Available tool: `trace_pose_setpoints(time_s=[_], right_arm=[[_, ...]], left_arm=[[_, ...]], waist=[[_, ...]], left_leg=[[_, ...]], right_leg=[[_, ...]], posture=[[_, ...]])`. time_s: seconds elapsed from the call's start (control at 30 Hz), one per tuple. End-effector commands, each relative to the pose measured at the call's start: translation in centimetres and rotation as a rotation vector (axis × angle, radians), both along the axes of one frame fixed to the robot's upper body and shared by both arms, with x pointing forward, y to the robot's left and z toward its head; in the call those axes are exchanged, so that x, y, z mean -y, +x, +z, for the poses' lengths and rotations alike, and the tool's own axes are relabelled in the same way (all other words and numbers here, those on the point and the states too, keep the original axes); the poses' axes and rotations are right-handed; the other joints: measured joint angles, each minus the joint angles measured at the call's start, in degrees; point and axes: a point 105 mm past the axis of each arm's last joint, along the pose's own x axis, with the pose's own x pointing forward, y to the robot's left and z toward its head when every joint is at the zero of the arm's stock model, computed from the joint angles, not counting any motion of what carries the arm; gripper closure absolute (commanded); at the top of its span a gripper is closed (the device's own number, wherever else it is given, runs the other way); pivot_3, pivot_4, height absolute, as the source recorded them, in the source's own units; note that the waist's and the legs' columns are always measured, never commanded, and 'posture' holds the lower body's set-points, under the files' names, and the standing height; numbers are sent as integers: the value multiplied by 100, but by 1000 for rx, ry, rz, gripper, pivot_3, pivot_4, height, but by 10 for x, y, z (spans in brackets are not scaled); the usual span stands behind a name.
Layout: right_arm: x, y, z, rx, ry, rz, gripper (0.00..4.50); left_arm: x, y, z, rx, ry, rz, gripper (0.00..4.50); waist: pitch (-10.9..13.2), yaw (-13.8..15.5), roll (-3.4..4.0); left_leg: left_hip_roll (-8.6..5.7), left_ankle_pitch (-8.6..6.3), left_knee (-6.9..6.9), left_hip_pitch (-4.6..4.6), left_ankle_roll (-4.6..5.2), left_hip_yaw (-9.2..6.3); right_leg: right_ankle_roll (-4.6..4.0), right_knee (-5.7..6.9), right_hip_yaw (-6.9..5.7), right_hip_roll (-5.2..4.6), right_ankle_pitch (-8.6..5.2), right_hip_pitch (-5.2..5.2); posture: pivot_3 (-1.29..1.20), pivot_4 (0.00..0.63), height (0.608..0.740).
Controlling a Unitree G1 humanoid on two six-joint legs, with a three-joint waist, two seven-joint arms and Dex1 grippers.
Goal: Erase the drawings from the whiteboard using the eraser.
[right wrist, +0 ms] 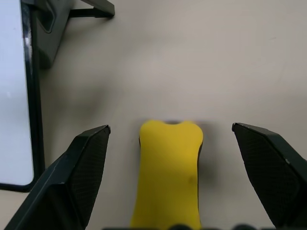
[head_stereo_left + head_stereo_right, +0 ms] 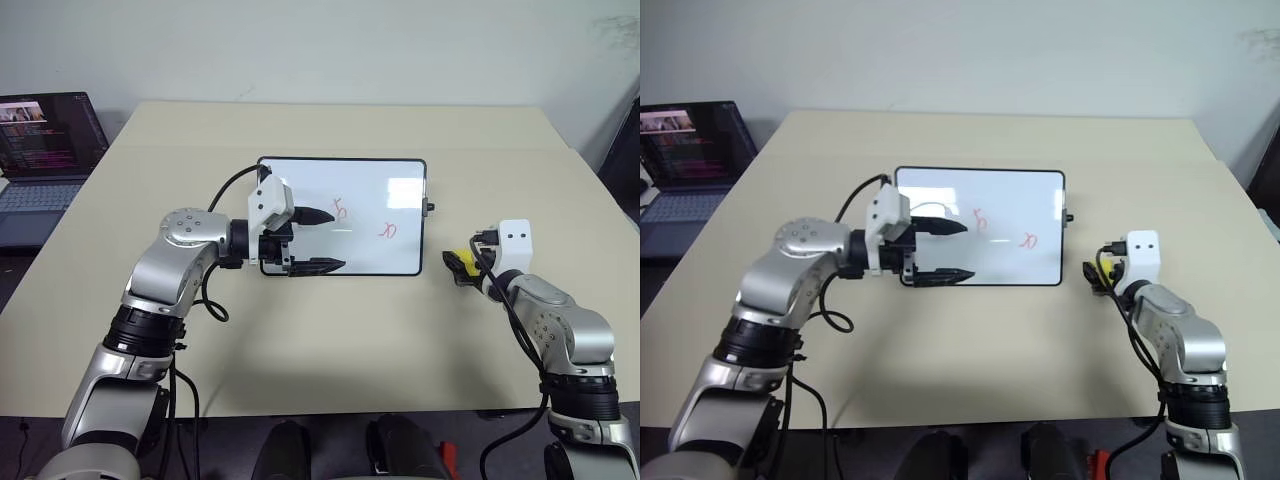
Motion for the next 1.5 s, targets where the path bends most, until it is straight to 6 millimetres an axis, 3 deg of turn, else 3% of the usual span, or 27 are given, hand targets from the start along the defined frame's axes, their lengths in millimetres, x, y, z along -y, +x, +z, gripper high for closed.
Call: trace_pose_setpoints(time_s=[0.03, 0.3, 0.33, 0.43, 0.63, 0.83, 0.97, 1.23, 1.3, 1.4, 1.5], right_arm=[[1, 5, 10, 45, -17, 0, 42], [4, 6, 5, 31, -21, -3, 42], [4, 5, 3, 24, -24, 0, 203], [4, 5, -1, 13, -29, -2, 964], [3, 5, -5, 1, -41, -7, 2978], [2, 4, -5, 14, -57, -9, 3067], [-5, -5, 9, 89, -92, 38, 3070], [-41, -46, 39, 236, -254, 254, 3074], [-68, -54, 50, 271, -283, 377, 3074], [-108, -51, 64, 338, -335, 533, 3074], [-134, -44, 74, 387, -379, 626, 3074]], left_arm=[[6, -4, 12, 51, -4, -32, 0], [6, -3, 11, 54, -7, -24, 0], [6, -3, 10, 54, -7, -24, 0], [5, -2, 10, 54, -6, -20, 0], [3, -3, 6, 51, 3, -10, 0], [-2, -5, 3, 27, -8, 17, 0], [-24, -2, 5, -2, -54, 150, 0], [-81, 1, -3, -37, -43, 476, 0], [-100, 8, -4, -13, -11, 584, 0], [-112, 13, -6, -7, 13, 665, 0], [-119, 17, -9, -20, 20, 721, 0]], waist=[[0, 0, 0], [0, -1, 0], [0, -1, 0], [0, -1, 0], [0, -1, 0], [0, -7, 0], [0, -11, 1], [2, 1, 3], [2, -1, 3], [2, -28, 3], [1, -12, 2]], left_leg=[[0, 0, 0, 0, 0, 1], [0, 0, 1, 1, 0, 0], [0, 0, 1, 0, 0, 0], [-1, 0, 1, 0, 0, 0], [0, 0, 1, 1, 0, 0], [0, 0, 3, 2, 0, 1], [2, 0, 2, 2, 0, -1], [3, -1, 6, 4, 0, -6], [2, -1, 7, 6, 0, -7], [5, -1, 6, 12, 1, -6], [6, -1, 6, 14, 1, -9]], right_leg=[[0, 0, 1, 0, 0, 0], [0, 1, 1, 0, 0, 0], [0, 2, 1, 0, 0, 0], [0, 2, 1, 0, 0, 0], [0, 2, 1, 0, 0, 0], [-1, 4, 2, 0, 1, 1], [-1, 5, 1, 0, 1, 0], [0, 6, -4, -5, -1, 3], [1, 8, -5, -5, -1, 4], [1, 8, -2, -2, 0, 4], [0, 11, -5, 4, 0, 4]], posture=[[0, 150, 740], [0, 150, 740], [0, 150, 740], [0, 150, 740], [0, 150, 740], [0, 150, 740], [0, 150, 740], [0, 150, 740], [0, 150, 740], [0, 150, 740], [0, 150, 740]])
